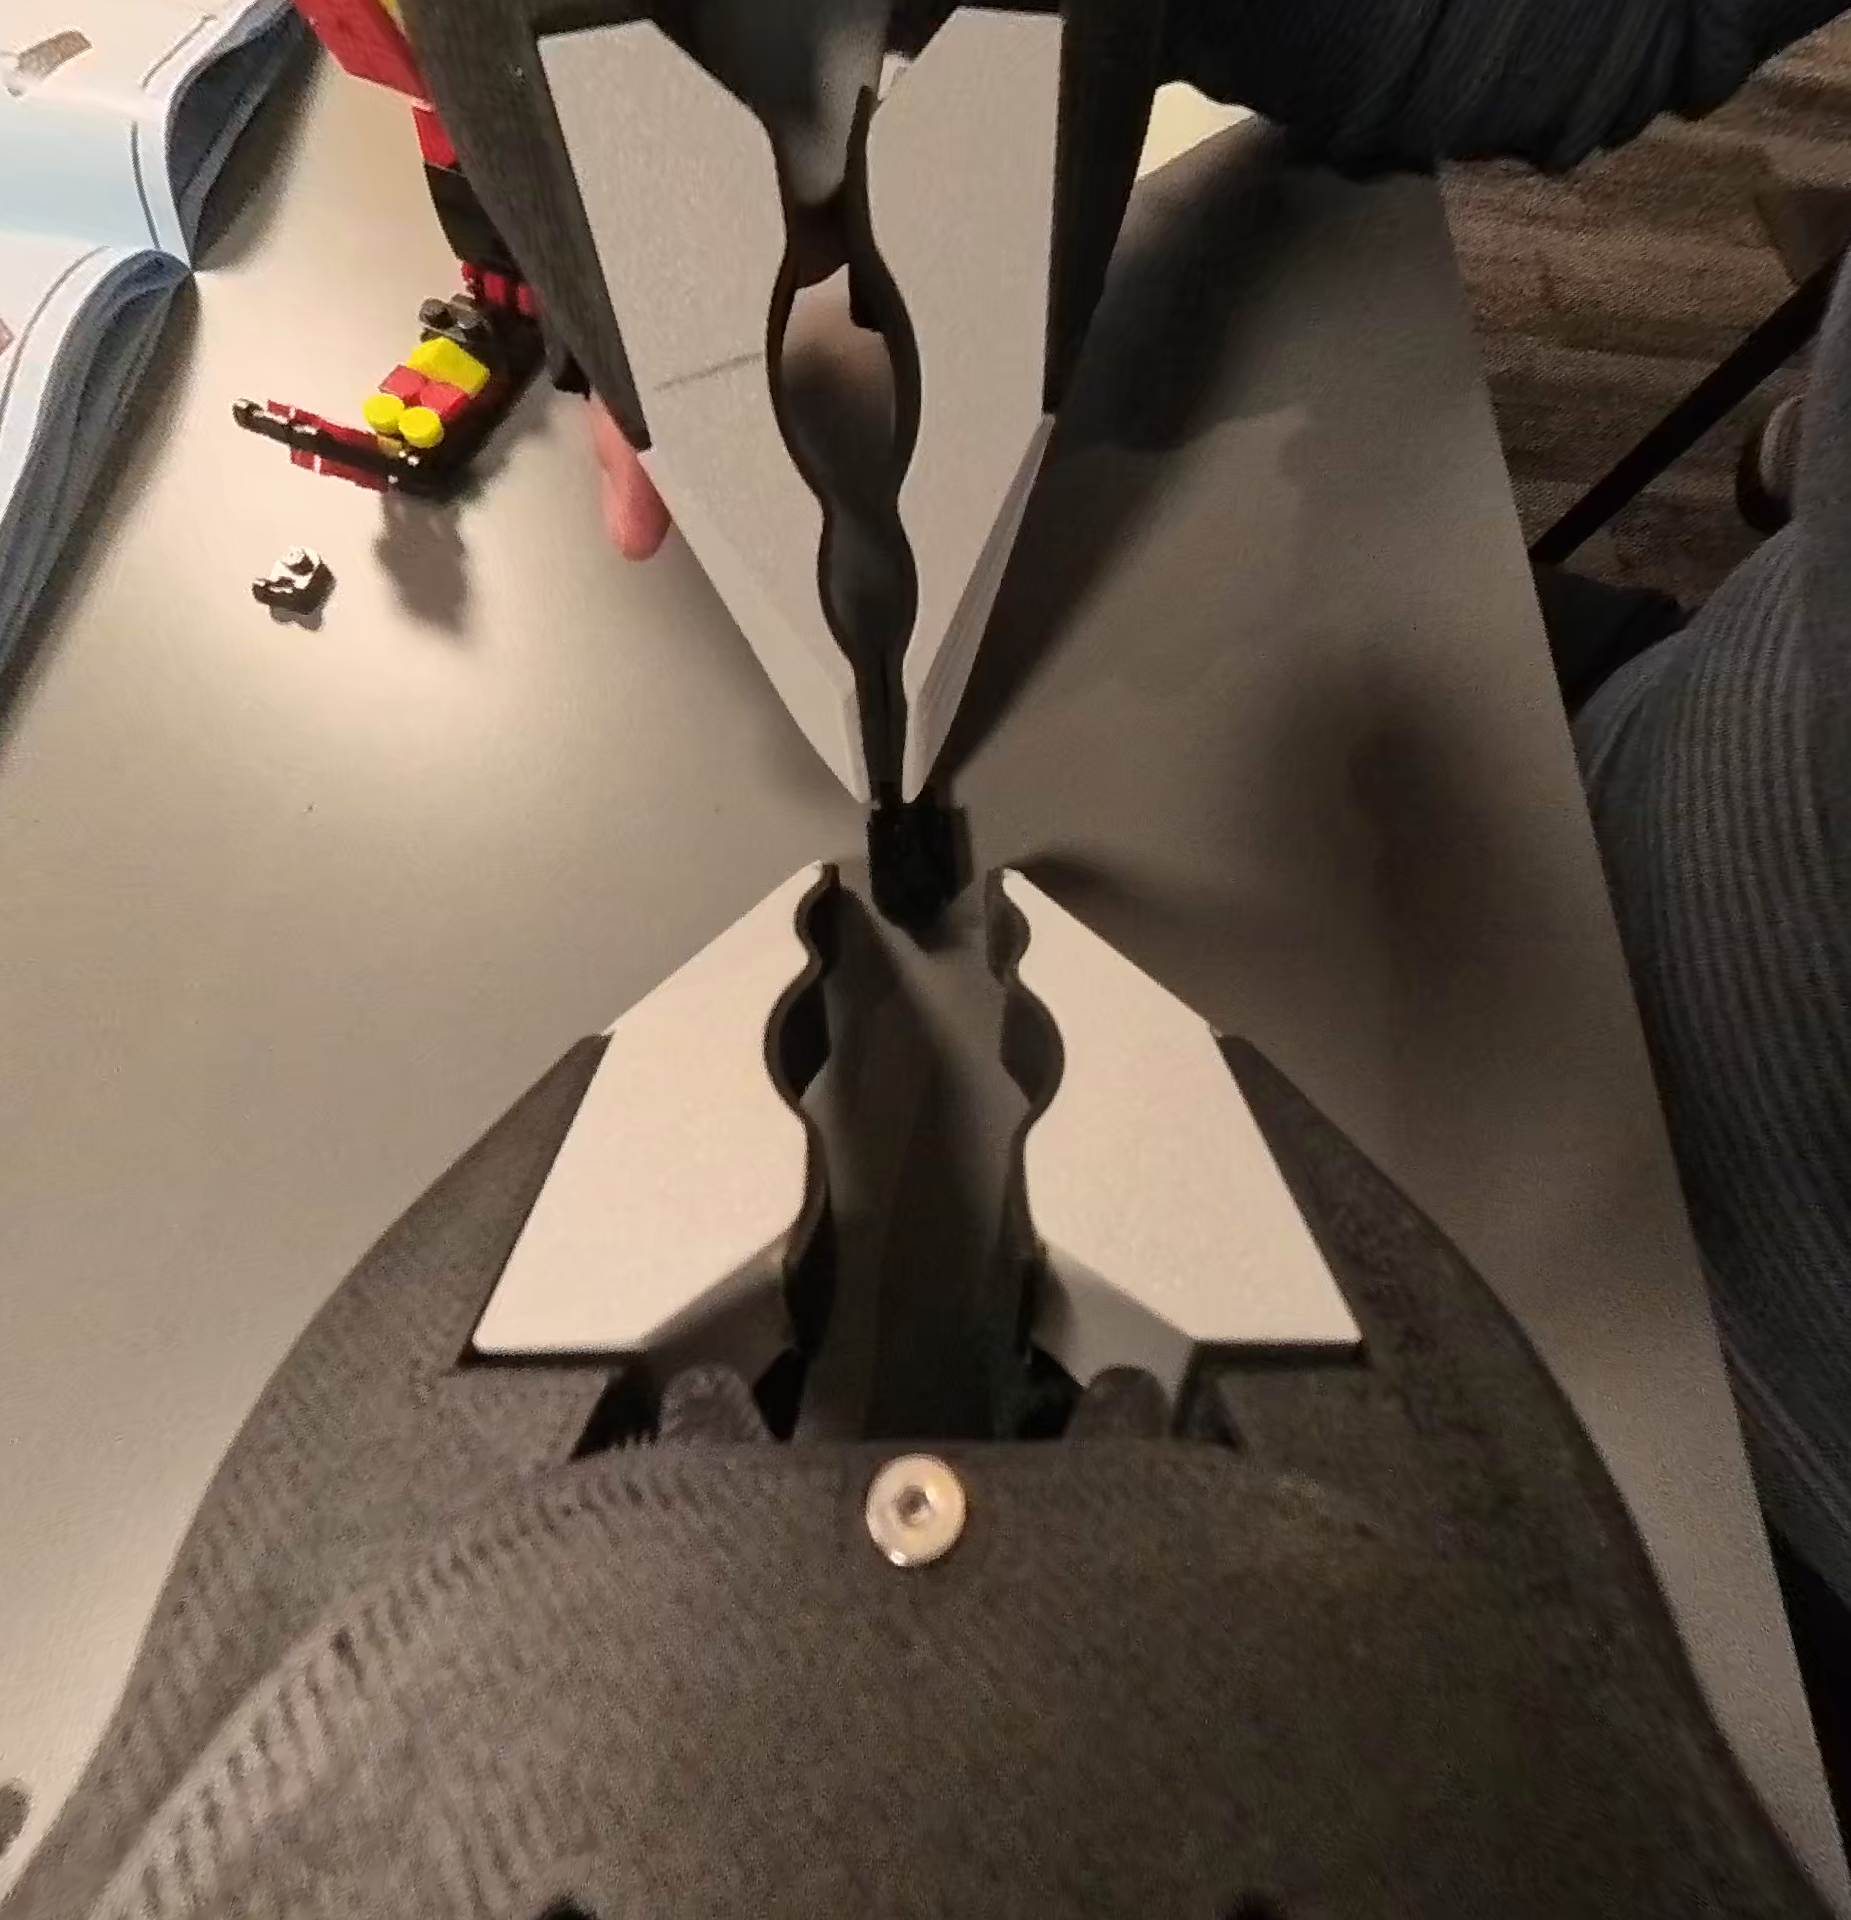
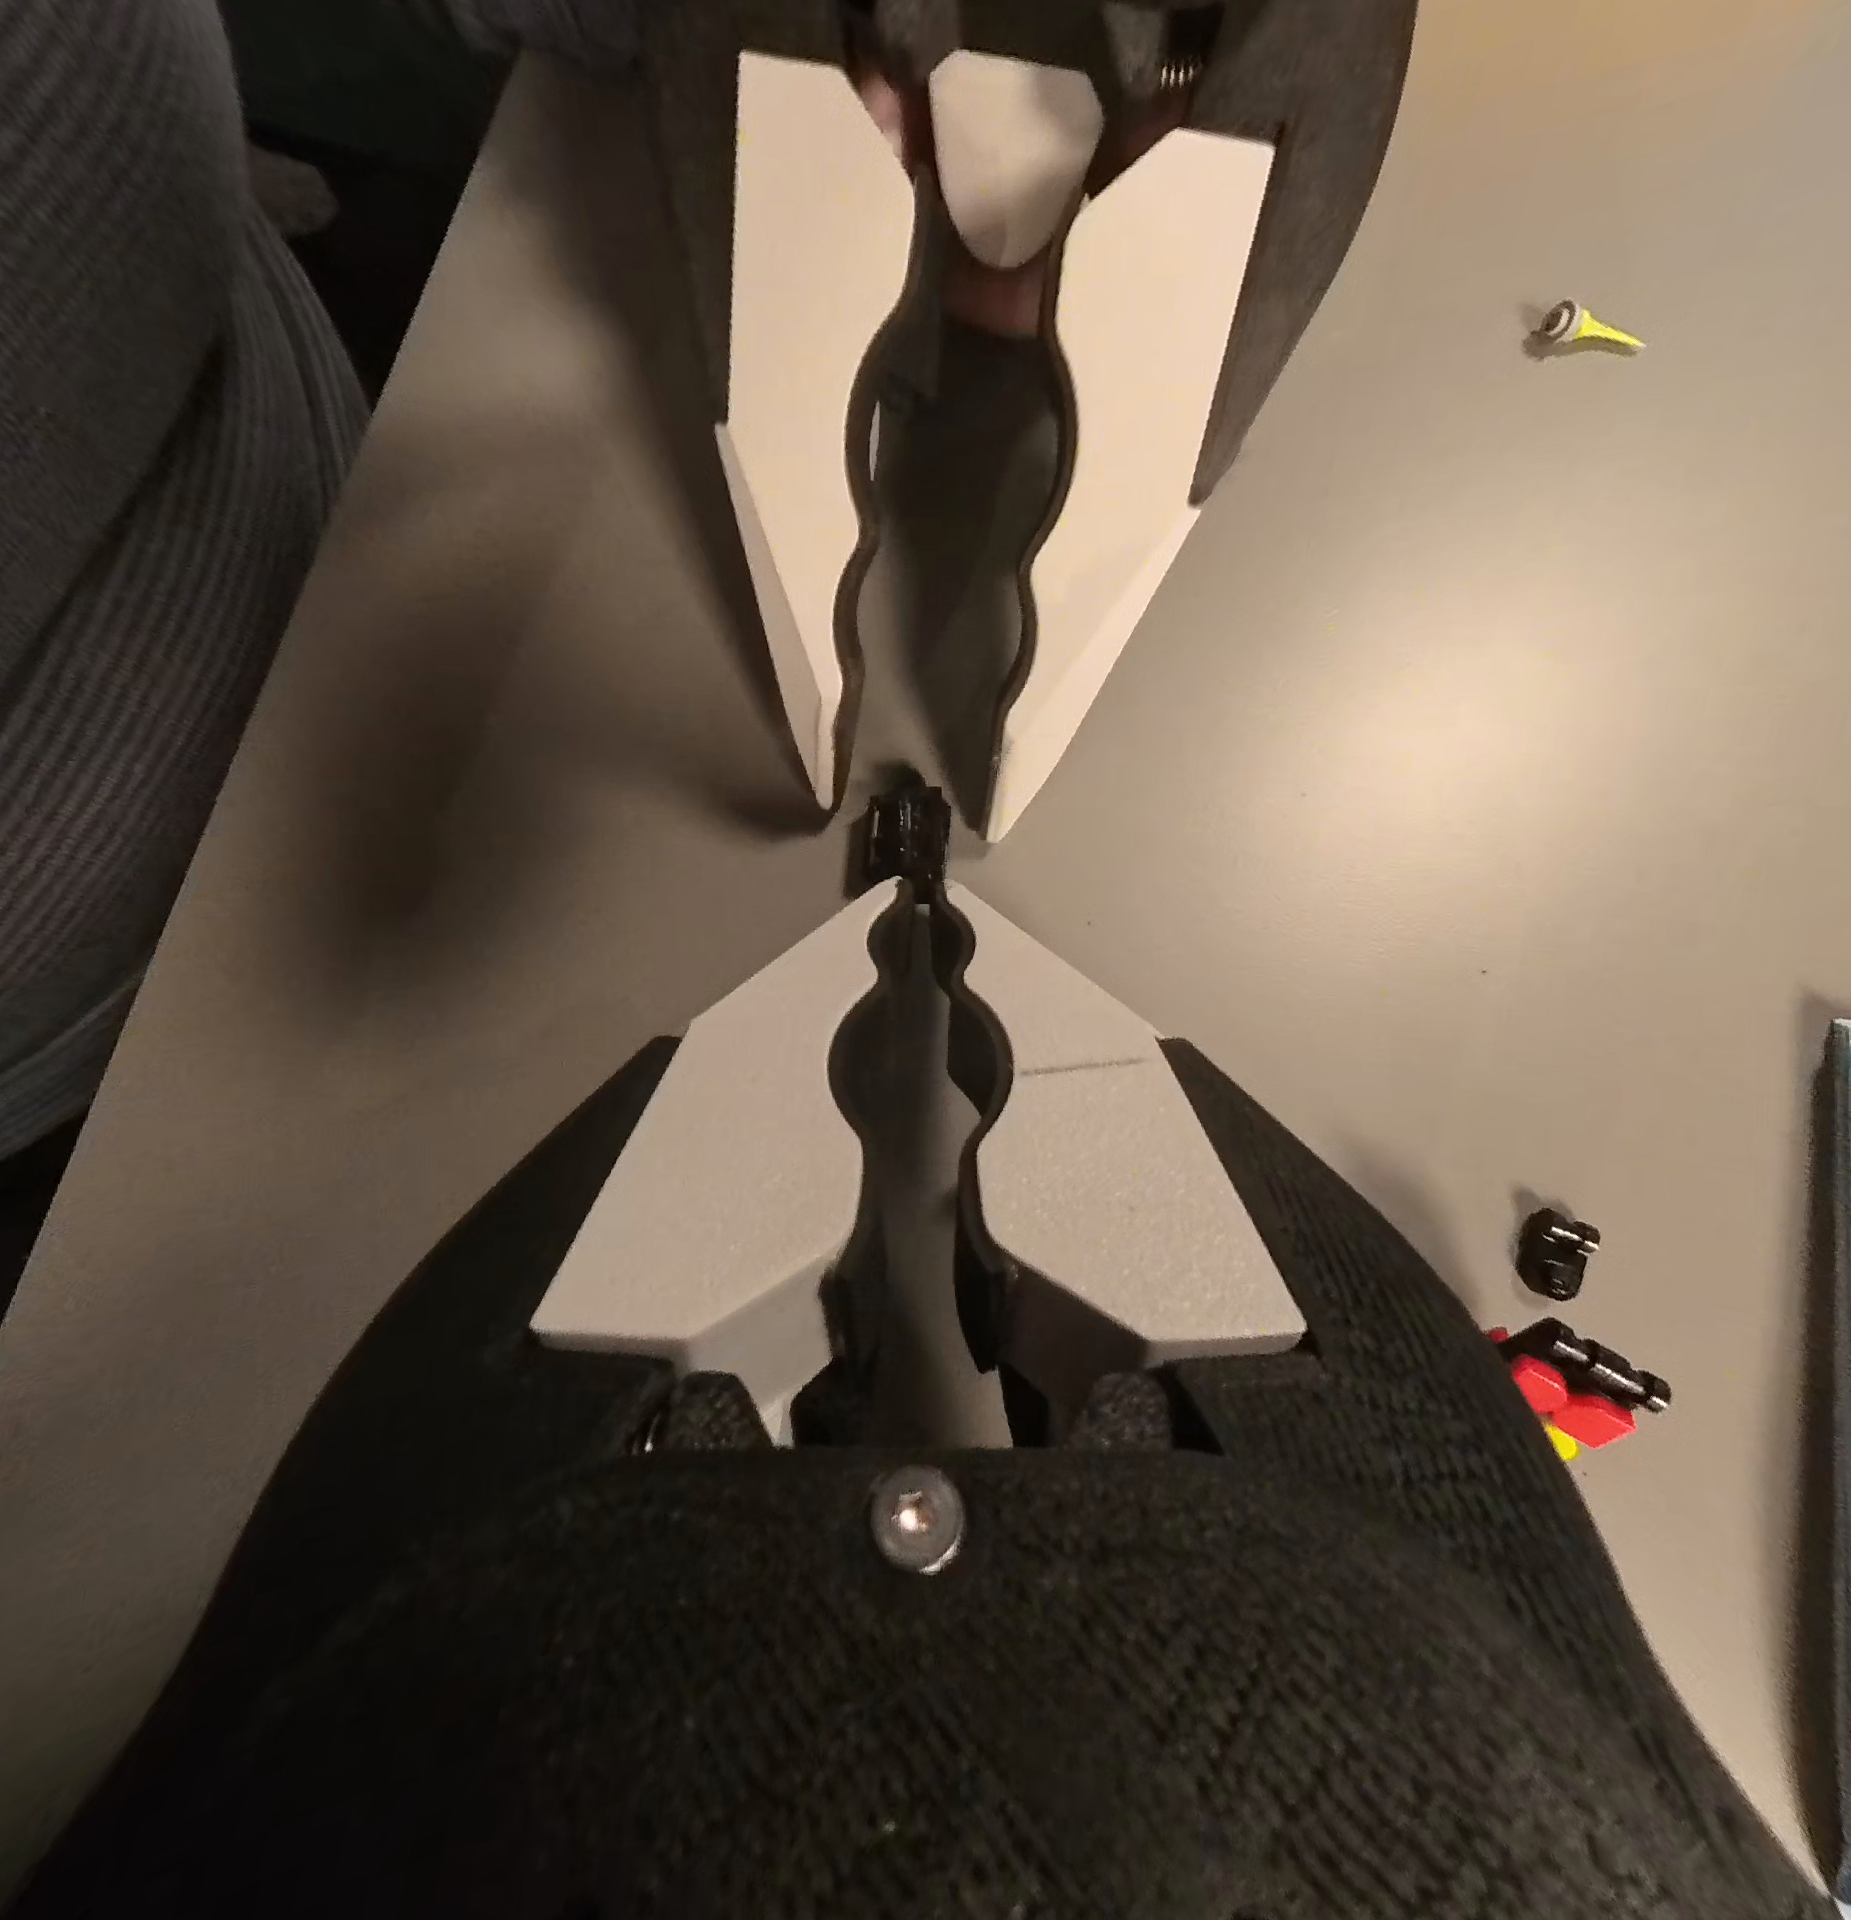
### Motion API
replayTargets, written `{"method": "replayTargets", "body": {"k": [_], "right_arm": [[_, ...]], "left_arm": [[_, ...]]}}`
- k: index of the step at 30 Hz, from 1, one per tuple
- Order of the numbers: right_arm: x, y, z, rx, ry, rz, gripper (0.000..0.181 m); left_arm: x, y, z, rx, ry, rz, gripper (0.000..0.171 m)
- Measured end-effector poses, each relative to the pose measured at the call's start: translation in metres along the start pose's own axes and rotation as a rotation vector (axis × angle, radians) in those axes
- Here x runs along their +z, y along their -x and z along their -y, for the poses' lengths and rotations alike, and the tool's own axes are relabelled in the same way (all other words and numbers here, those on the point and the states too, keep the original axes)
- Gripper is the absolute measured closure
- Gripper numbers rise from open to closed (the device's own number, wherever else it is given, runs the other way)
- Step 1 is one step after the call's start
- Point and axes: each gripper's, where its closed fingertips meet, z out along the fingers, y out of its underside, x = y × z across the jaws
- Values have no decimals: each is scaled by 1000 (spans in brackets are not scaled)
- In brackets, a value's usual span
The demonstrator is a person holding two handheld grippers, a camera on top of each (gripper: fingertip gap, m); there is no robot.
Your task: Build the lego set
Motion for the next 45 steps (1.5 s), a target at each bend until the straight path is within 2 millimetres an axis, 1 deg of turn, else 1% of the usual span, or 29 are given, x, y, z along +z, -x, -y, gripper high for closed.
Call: {"method": "replayTargets", "body": {"k": [6,13,15,19,23,27,29,32,36,39,41,45], "right_arm": [[1,0,-2,0,15,-2,180],[1,1,-2,1,9,3,179],[1,2,-1,4,2,8,178],[-1,1,-2,18,-5,6,174],[-4,2,-1,35,-33,6,163],[-2,3,3,17,-76,-37,142],[-1,-1,2,-25,-72,-114,140],[-3,-7,2,-145,-46,-274,137],[-8,-14,7,-401,12,-521,140],[-10,-21,12,-571,91,-666,141],[-13,-31,17,-646,135,-768,144],[-13,-42,21,-771,228,-881,157]], "left_arm": [[3,-1,1,33,7,21,149],[4,0,1,38,8,30,151],[4,-1,1,38,8,26,155],[4,0,1,35,8,25,156],[4,0,2,24,8,24,156],[5,1,3,12,7,39,156],[6,3,4,-19,3,48,156],[4,11,4,-90,-8,77,156],[-1,21,7,-187,-47,96,156],[-9,24,15,-278,-130,65,156],[-13,24,21,-343,-187,19,156],[-17,26,26,-424,-245,-25,156]]}}
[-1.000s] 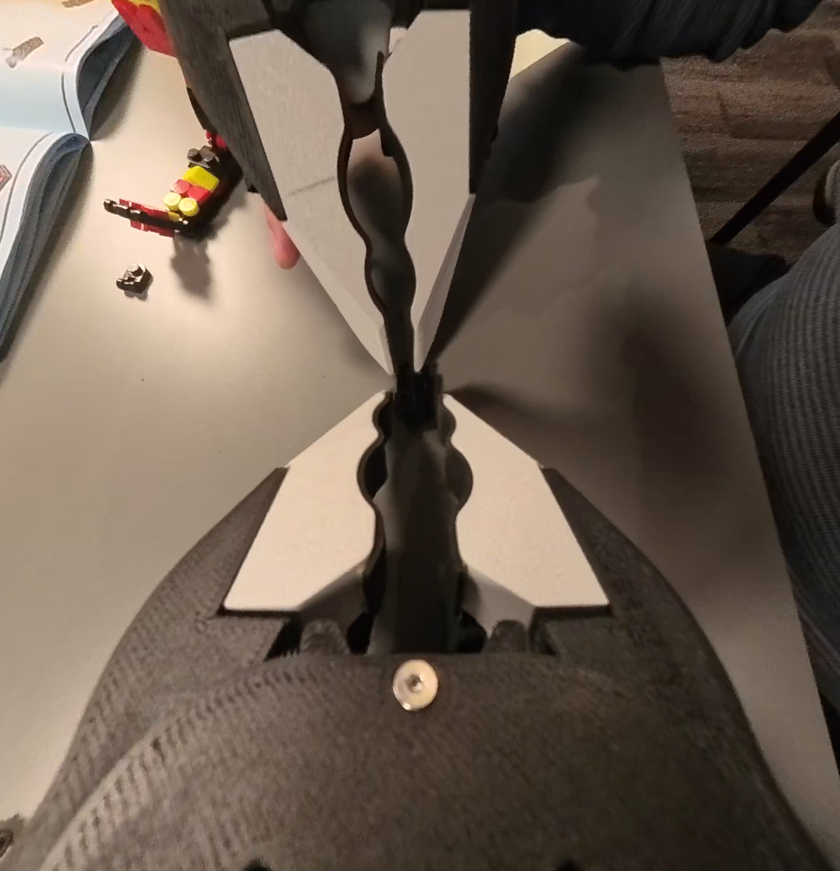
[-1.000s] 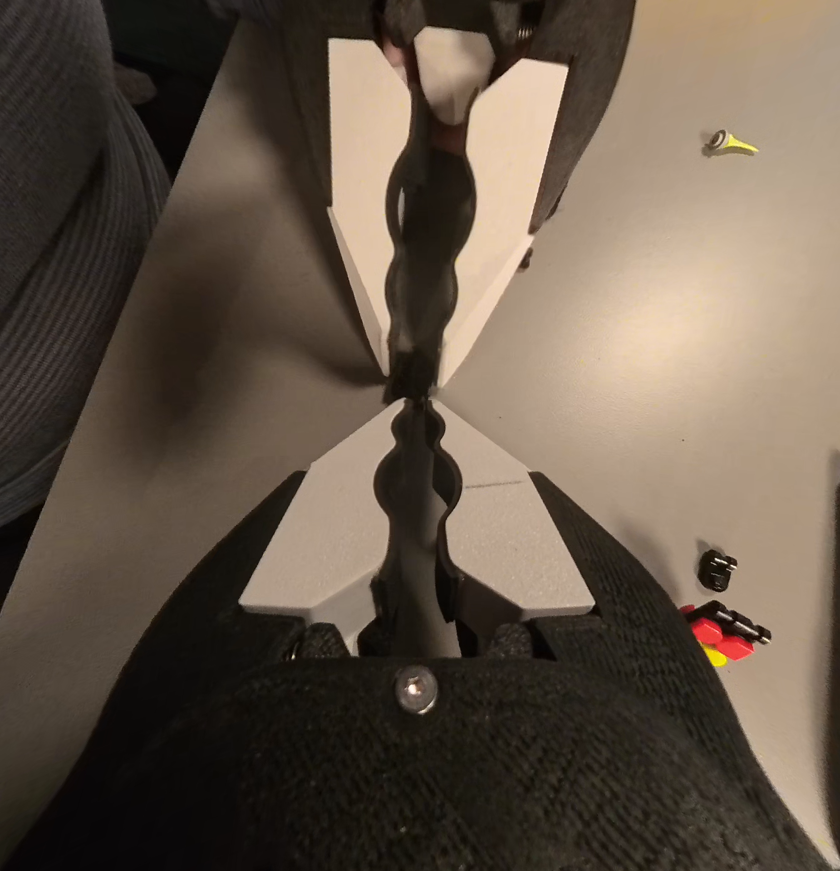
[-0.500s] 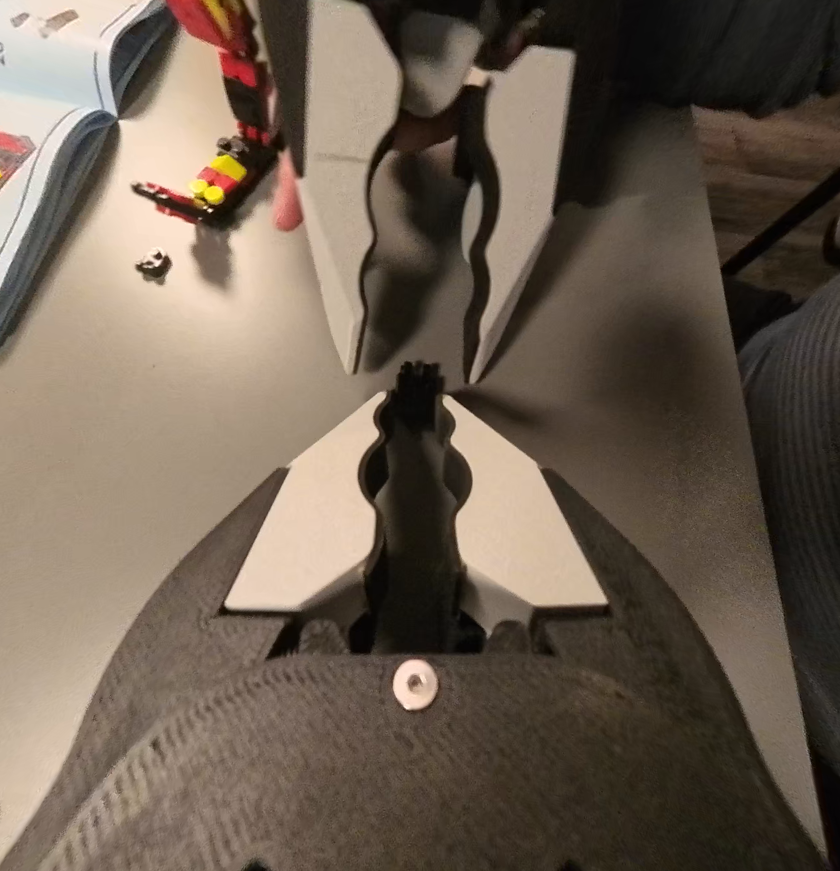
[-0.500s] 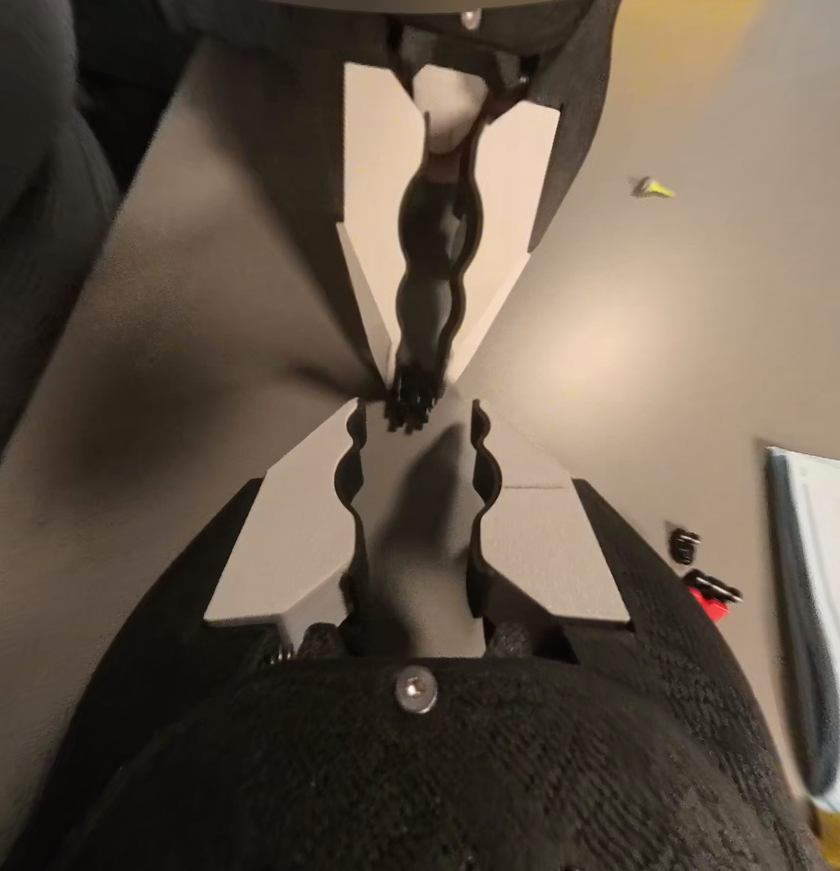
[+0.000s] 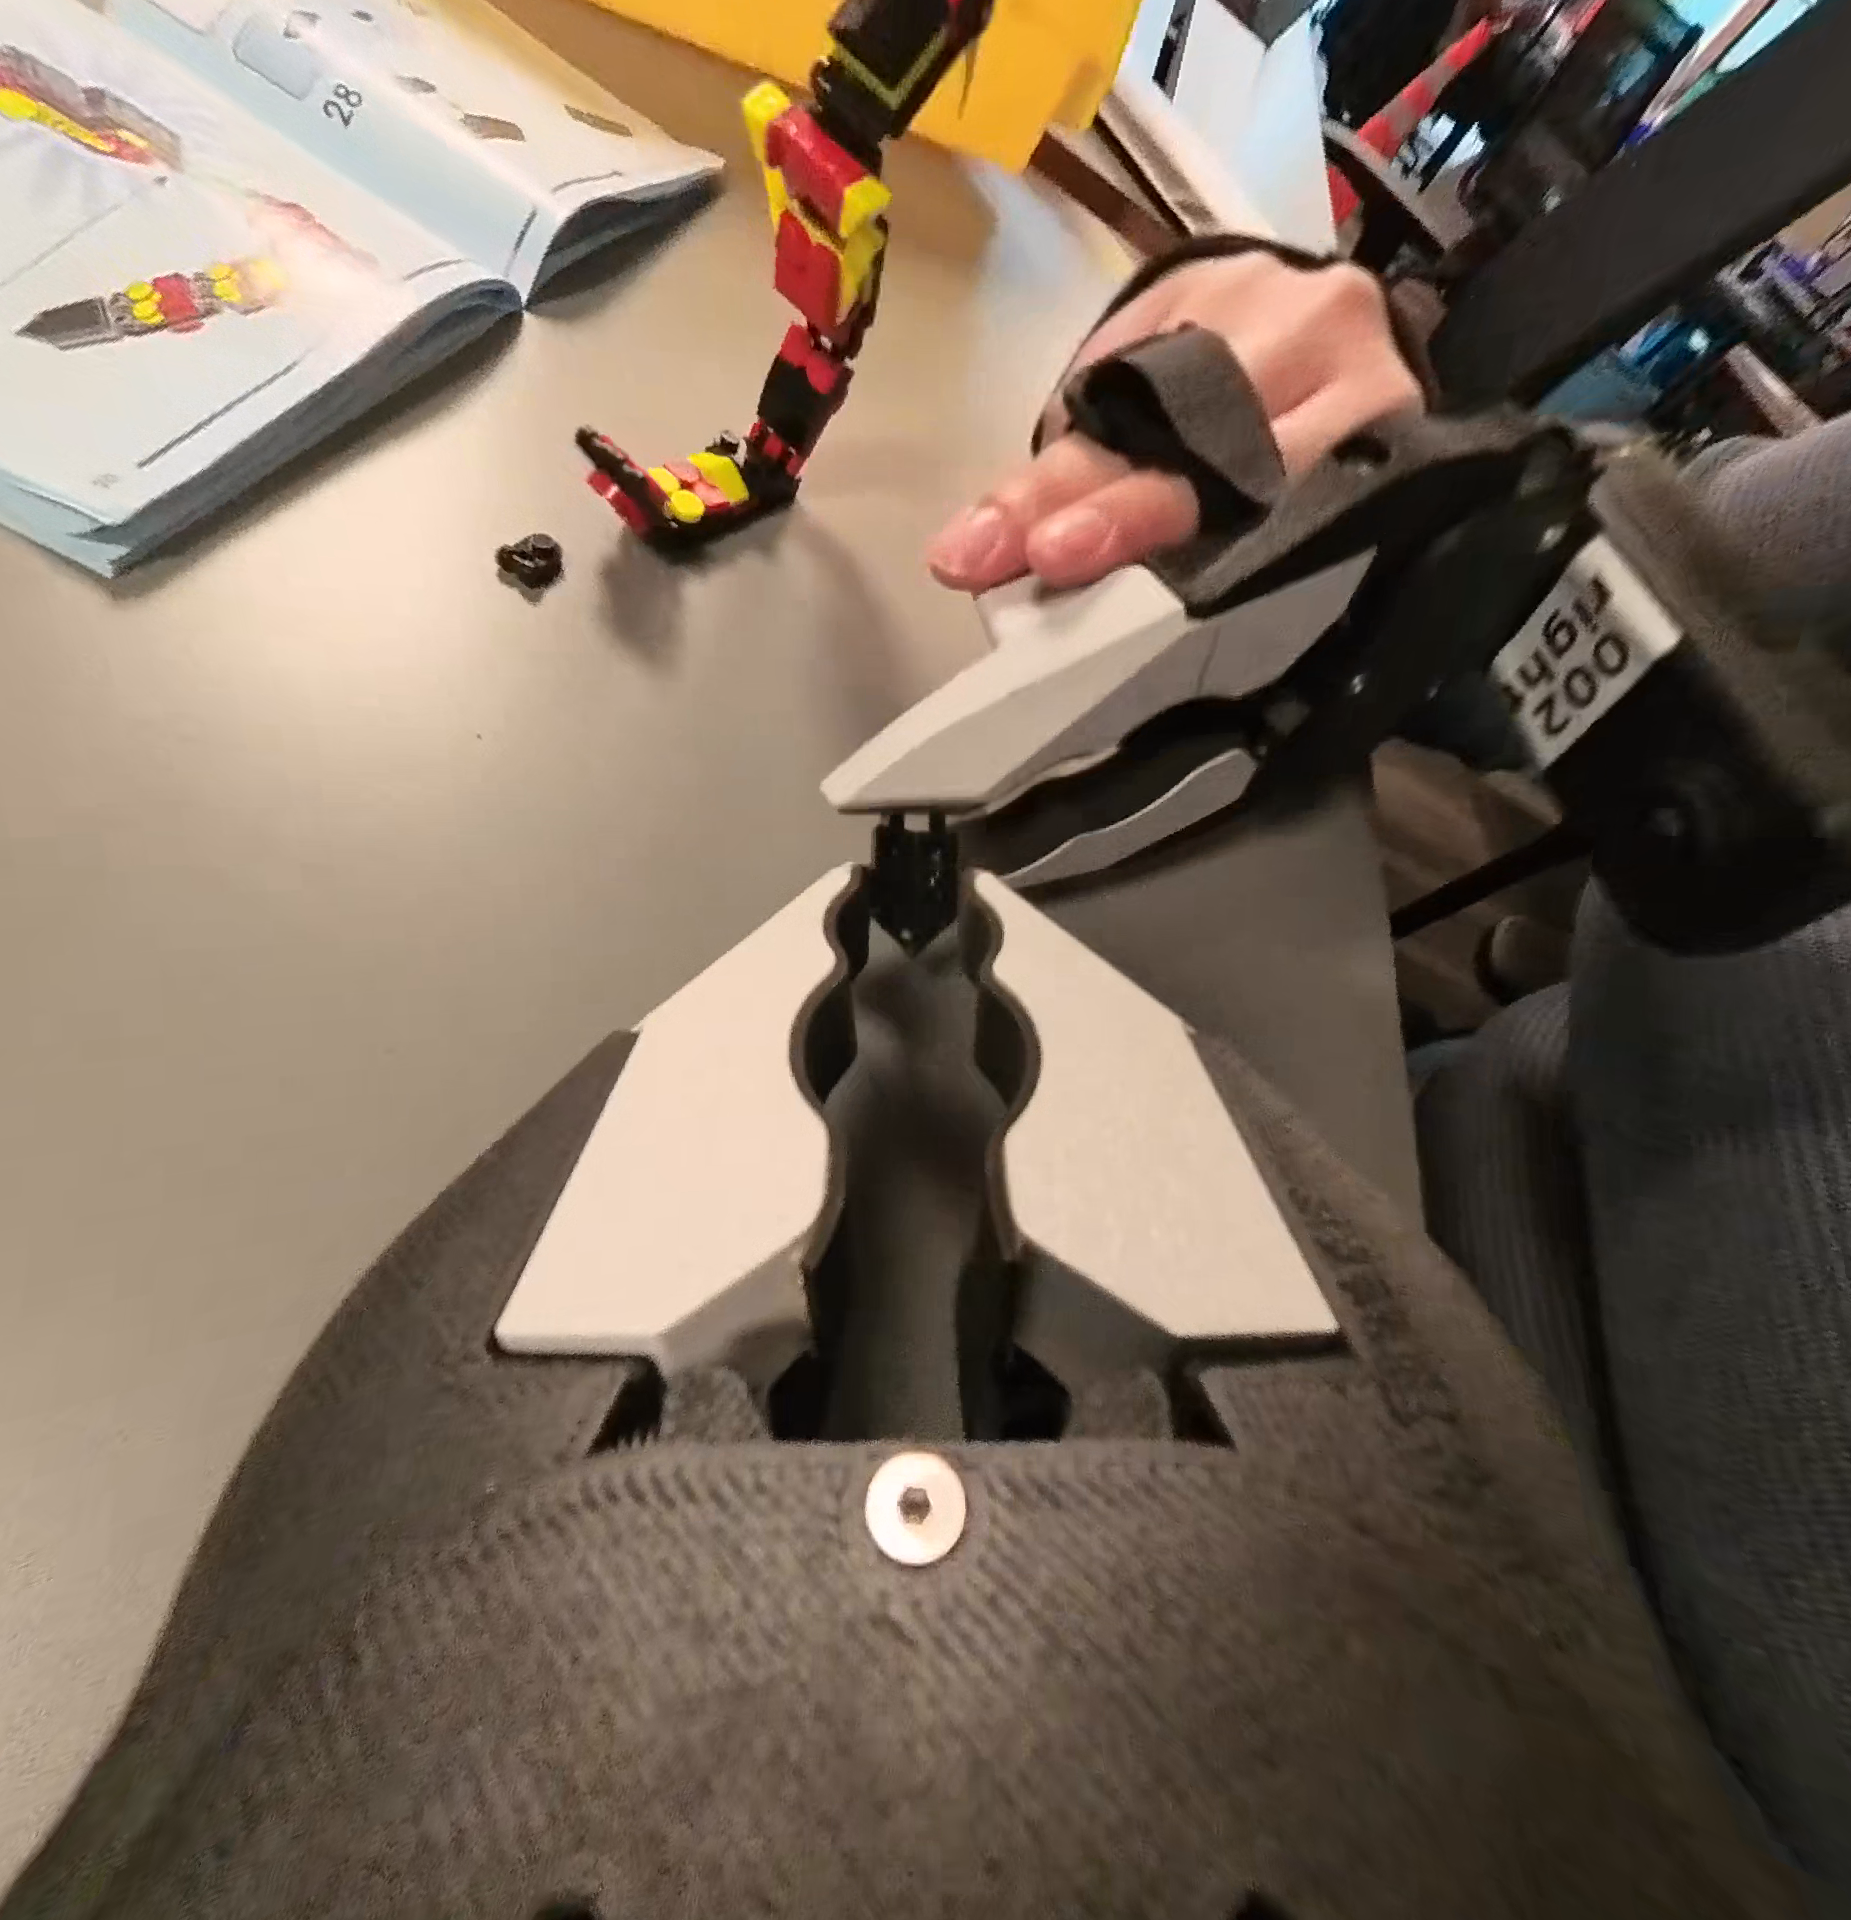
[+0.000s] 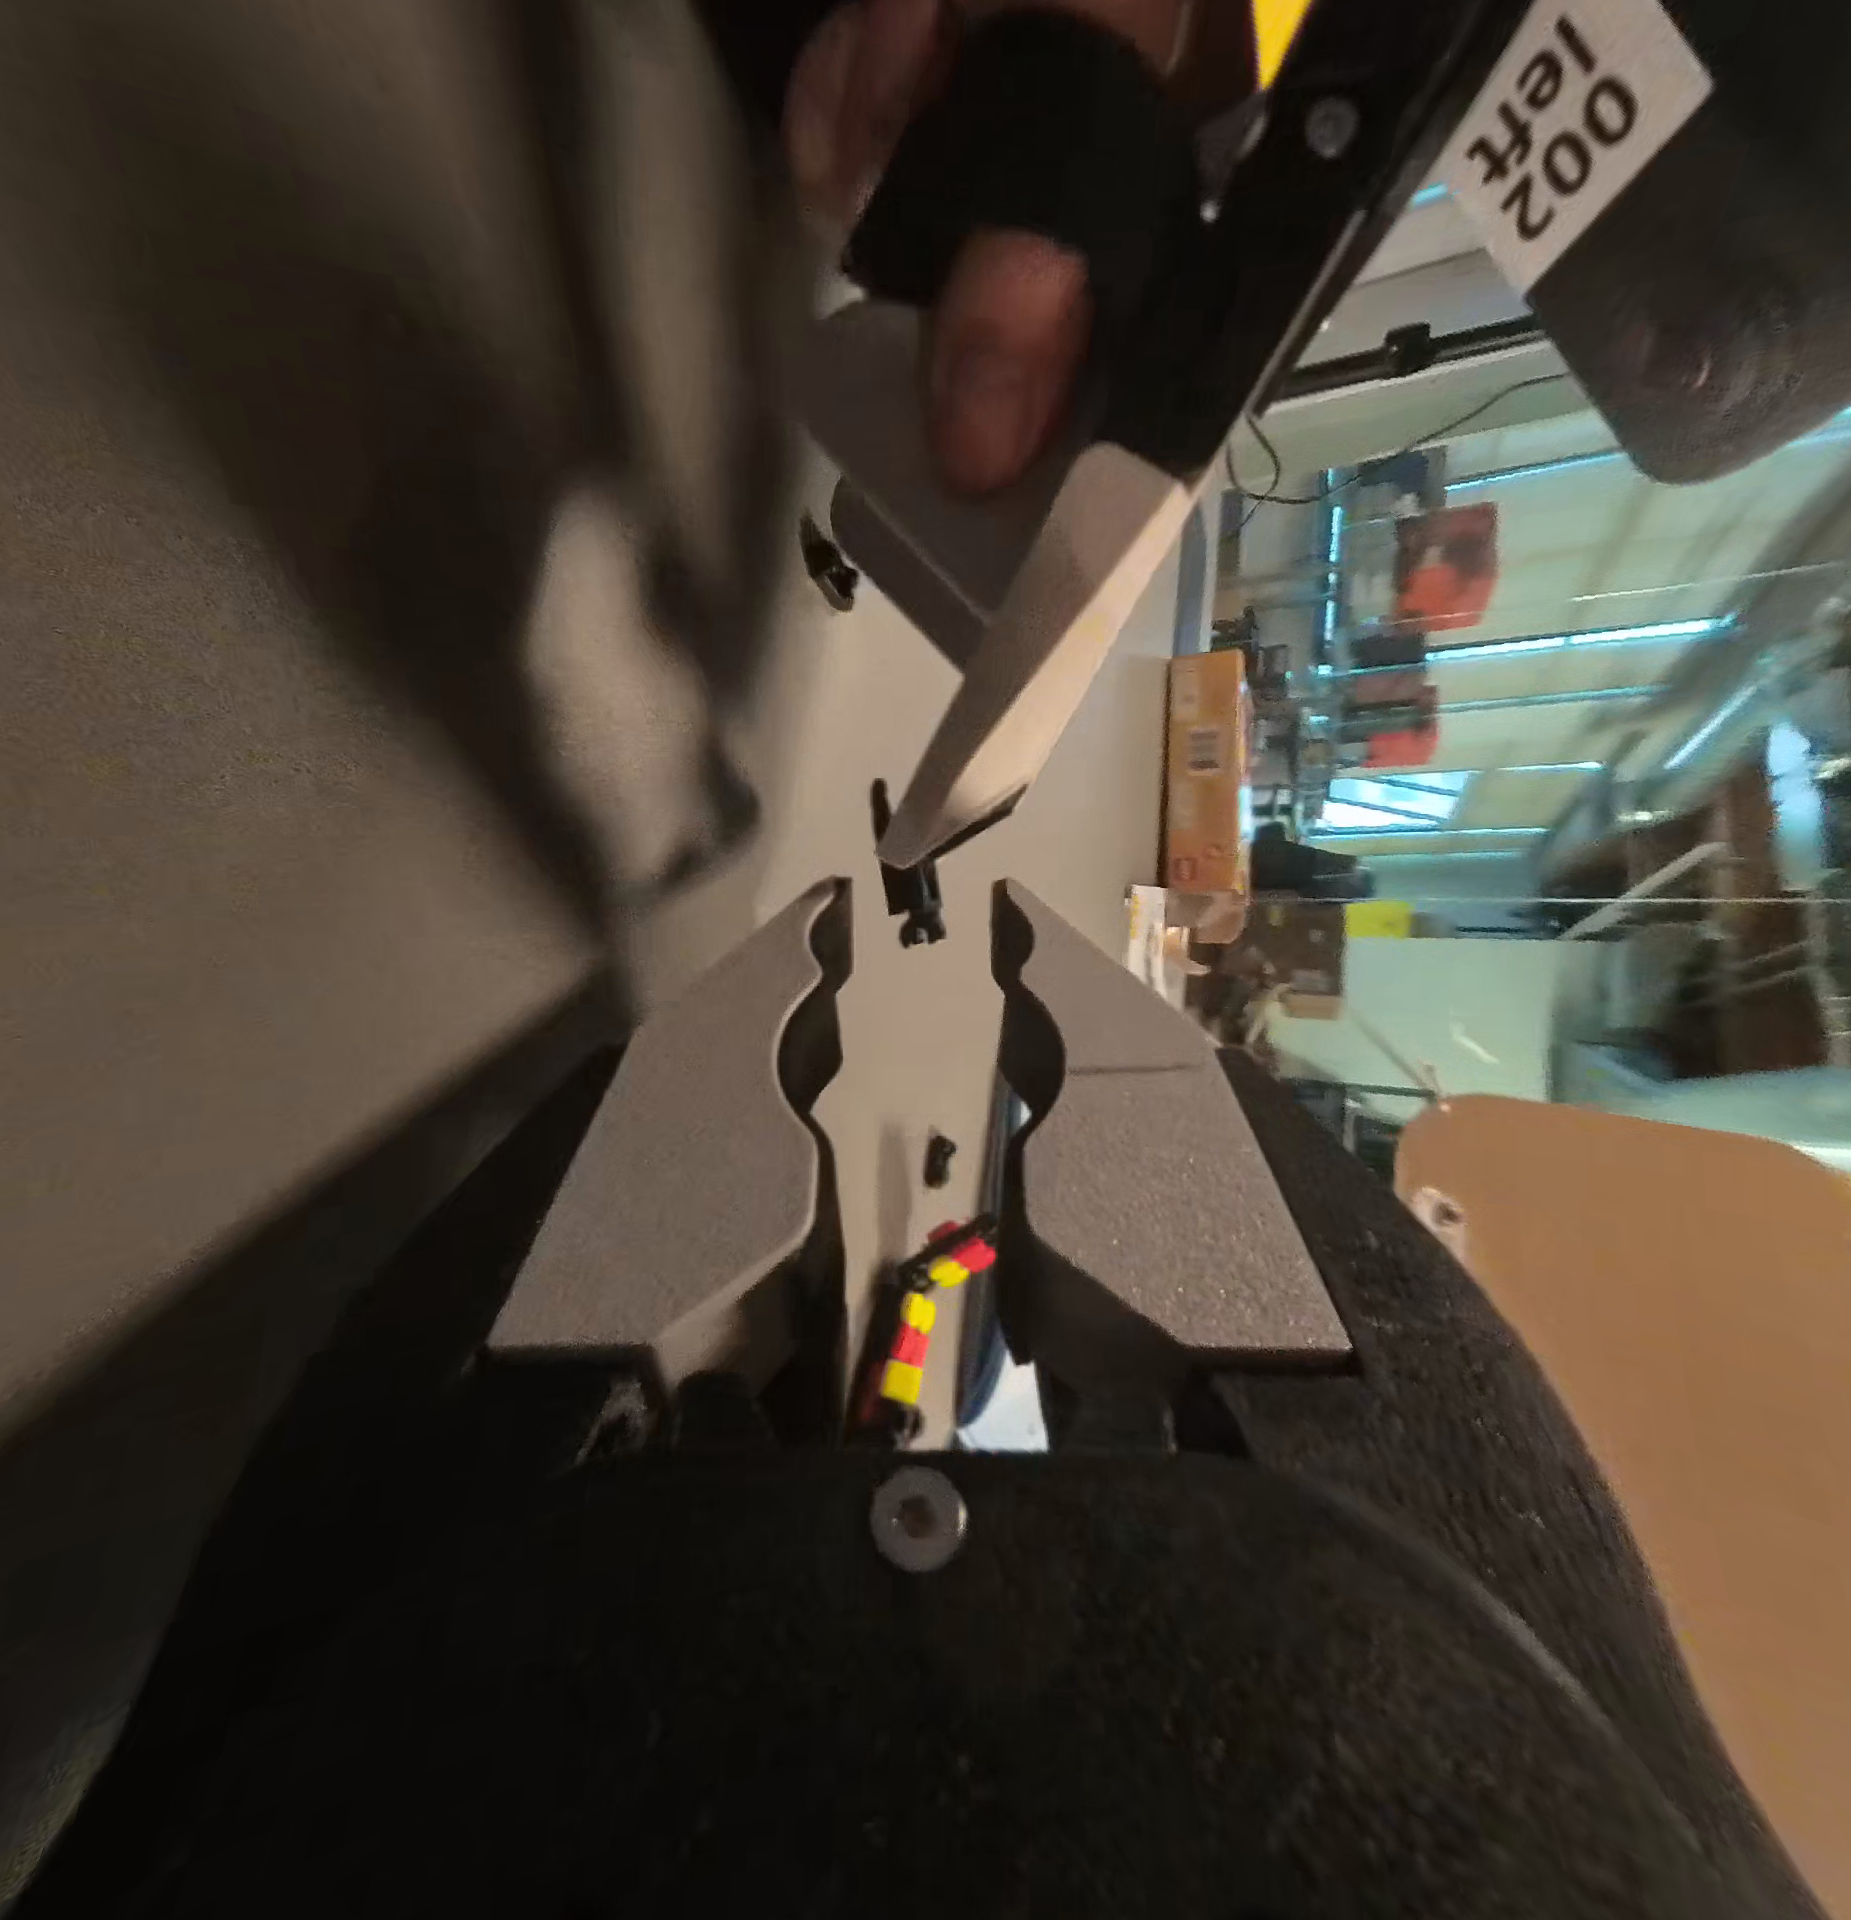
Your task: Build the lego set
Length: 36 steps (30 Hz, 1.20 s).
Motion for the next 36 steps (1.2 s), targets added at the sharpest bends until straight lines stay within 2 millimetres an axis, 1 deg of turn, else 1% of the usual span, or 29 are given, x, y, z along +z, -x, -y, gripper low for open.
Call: {"method": "replayTargets", "body": {"k": [5,7,11,12,14,16,19,21,23,26,29,31,32,34,36], "right_arm": [[5,-1,-3,-79,51,-50,173],[5,0,-3,-94,57,-42,175],[3,3,-2,-8,27,7,177],[3,3,-3,11,21,18,177],[3,5,-8,64,22,44,177],[2,7,-10,132,-1,71,177],[0,9,-8,215,-43,105,177],[-1,9,-5,256,-70,126,177],[-2,11,-2,281,-90,146,177],[-3,12,1,302,-108,165,177],[-4,15,3,303,-115,181,177],[-3,16,5,313,-116,189,177],[-3,16,6,323,-120,195,178],[-3,16,6,343,-110,203,178],[-2,17,5,338,-83,210,178]], "left_arm": [[0,-2,3,-40,-21,-31,156],[0,-2,2,-34,-17,-27,156],[1,-6,2,33,-9,-17,156],[1,-8,1,66,-8,-16,151],[1,-11,1,162,-5,10,137],[-1,-8,0,311,-4,85,128],[-2,-6,-1,578,0,206,124],[1,-9,-3,703,7,234,127],[3,-13,-5,791,12,243,135],[7,-9,-10,845,52,273,143],[5,-4,-6,867,48,318,161],[4,-4,-8,883,59,313,162],[3,-4,-7,911,57,322,165],[3,-3,-7,990,74,365,167],[3,-2,-8,1033,105,394,167]]}}
